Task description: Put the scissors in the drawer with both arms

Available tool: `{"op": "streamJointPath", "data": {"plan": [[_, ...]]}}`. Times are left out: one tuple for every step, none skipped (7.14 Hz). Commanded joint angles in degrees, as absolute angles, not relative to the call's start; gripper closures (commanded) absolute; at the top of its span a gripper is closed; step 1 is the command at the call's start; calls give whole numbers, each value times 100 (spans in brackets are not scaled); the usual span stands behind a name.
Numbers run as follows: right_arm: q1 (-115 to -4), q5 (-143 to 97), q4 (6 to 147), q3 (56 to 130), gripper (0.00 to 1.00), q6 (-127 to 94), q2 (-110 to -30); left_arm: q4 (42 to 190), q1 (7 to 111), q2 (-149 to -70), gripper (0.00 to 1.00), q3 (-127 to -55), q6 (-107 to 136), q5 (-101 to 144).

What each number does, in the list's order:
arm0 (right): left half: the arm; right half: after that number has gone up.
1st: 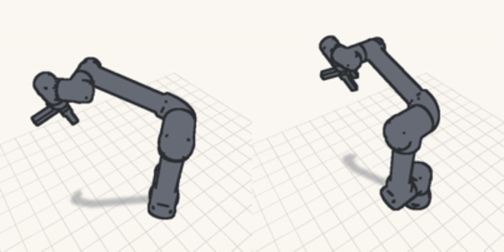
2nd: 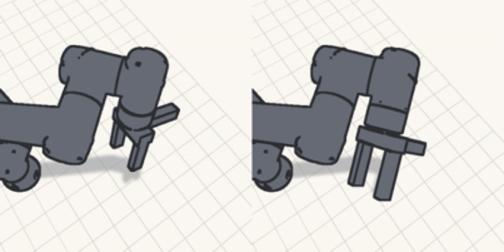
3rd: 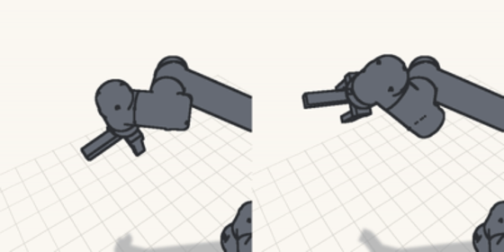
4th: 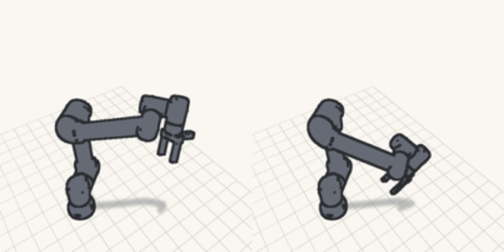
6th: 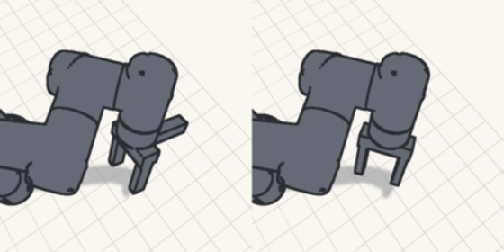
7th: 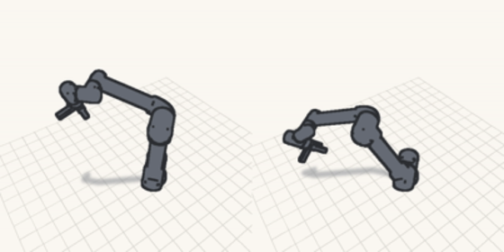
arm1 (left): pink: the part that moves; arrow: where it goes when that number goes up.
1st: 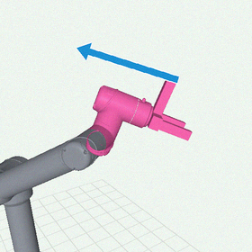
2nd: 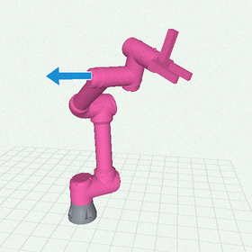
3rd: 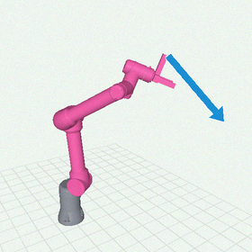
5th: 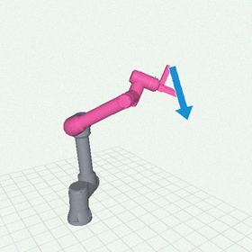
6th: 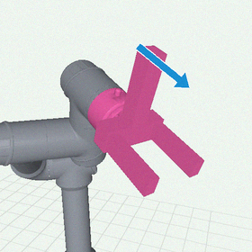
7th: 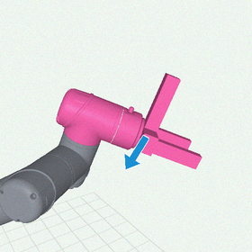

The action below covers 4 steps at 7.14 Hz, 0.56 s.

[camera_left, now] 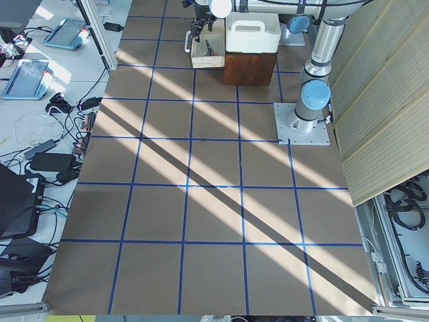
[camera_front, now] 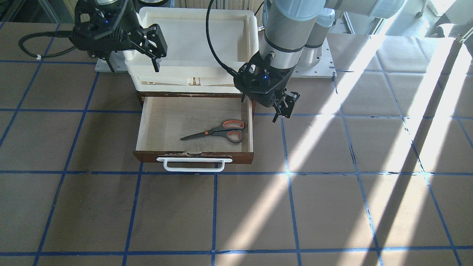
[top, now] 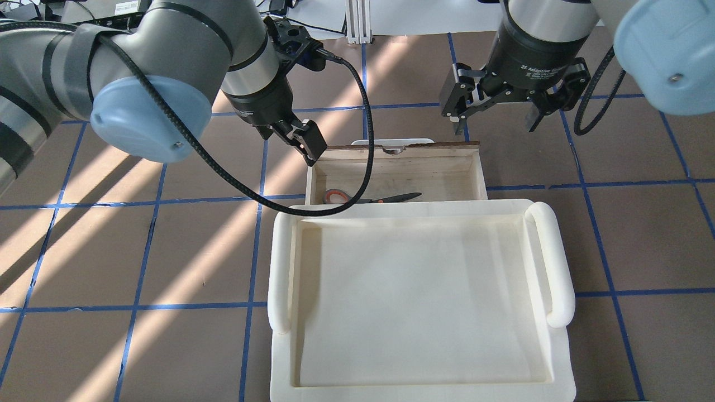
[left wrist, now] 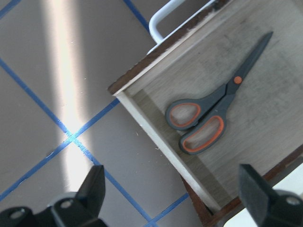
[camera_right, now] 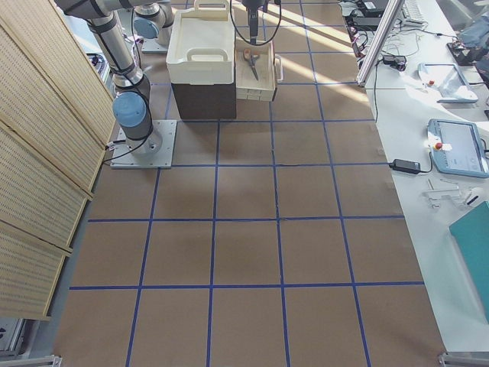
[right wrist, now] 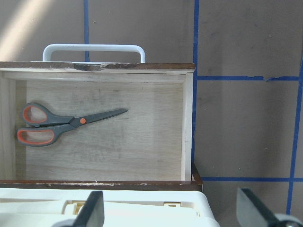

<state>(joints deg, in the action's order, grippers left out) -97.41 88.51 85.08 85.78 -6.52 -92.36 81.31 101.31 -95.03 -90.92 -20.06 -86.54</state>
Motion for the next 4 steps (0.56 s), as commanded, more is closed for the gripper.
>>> {"op": "streamJointPath", "data": {"plan": [[-9747,8885,8499,8578,0,-615,-9237,8375,9705,-9186,0,-9070,-1135,-8754],[-9738,8842,8508,8578,0,-607,-9237,8385,9329,-9080,0,-9070,-1099,-8884],[-9747,8851,8499,8578,0,-606,-9237,8385,8977,-8922,0,-9070,-1116,-8825],[-9738,8868,8499,8578,0,-606,-9237,8463,8834,-8790,0,-9070,-1108,-8894]]}}
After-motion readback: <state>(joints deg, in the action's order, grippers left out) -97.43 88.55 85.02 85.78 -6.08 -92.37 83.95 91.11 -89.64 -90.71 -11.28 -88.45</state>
